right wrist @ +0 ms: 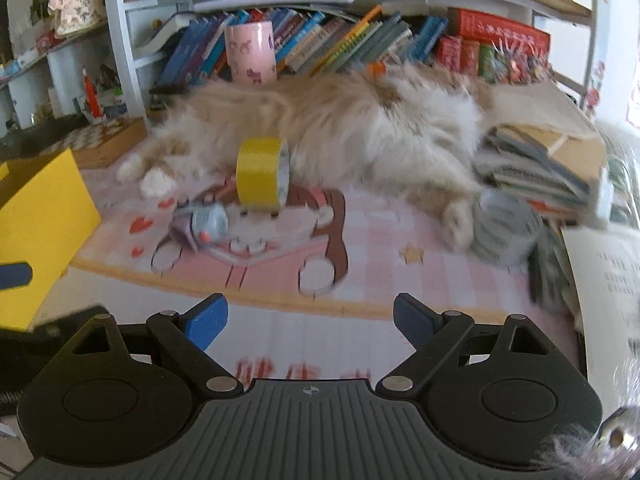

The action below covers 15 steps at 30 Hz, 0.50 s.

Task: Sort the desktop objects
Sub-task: 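Reach both open tools toward the yellow tape roll and grey toy truck, then grasp the grey toy truck with the left tool while the right tool grasps the yellow tape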

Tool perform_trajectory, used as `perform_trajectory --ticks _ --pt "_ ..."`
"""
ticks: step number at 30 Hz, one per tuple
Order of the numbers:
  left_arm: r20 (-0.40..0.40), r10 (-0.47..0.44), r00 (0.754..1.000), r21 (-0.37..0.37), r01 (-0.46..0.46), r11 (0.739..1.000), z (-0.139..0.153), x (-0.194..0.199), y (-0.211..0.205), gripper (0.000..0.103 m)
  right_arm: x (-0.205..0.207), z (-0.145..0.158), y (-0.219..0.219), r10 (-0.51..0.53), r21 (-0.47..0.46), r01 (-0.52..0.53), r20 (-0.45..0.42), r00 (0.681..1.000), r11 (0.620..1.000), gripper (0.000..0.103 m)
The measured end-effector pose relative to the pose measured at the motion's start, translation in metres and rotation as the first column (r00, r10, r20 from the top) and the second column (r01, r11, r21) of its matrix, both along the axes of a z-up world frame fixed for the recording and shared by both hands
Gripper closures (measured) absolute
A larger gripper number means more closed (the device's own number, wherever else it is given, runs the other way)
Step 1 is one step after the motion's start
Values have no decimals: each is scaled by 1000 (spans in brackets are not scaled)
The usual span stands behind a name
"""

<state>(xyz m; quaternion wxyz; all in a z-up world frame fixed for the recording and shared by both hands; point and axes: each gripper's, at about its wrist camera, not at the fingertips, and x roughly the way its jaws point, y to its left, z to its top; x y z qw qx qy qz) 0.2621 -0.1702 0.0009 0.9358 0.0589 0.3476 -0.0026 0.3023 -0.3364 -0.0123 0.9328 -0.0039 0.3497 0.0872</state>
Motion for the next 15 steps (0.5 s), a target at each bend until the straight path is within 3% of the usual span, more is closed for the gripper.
perform_trajectory --ticks 10,15 --pt "-22 29 999 7 -28 1000 -25 55 -4 9 69 4 12 61 19 -61 19 998 998 14" --pt "-14 39 999 59 -38 998 -44 83 -11 9 102 1 26 94 24 -94 25 995 995 14"
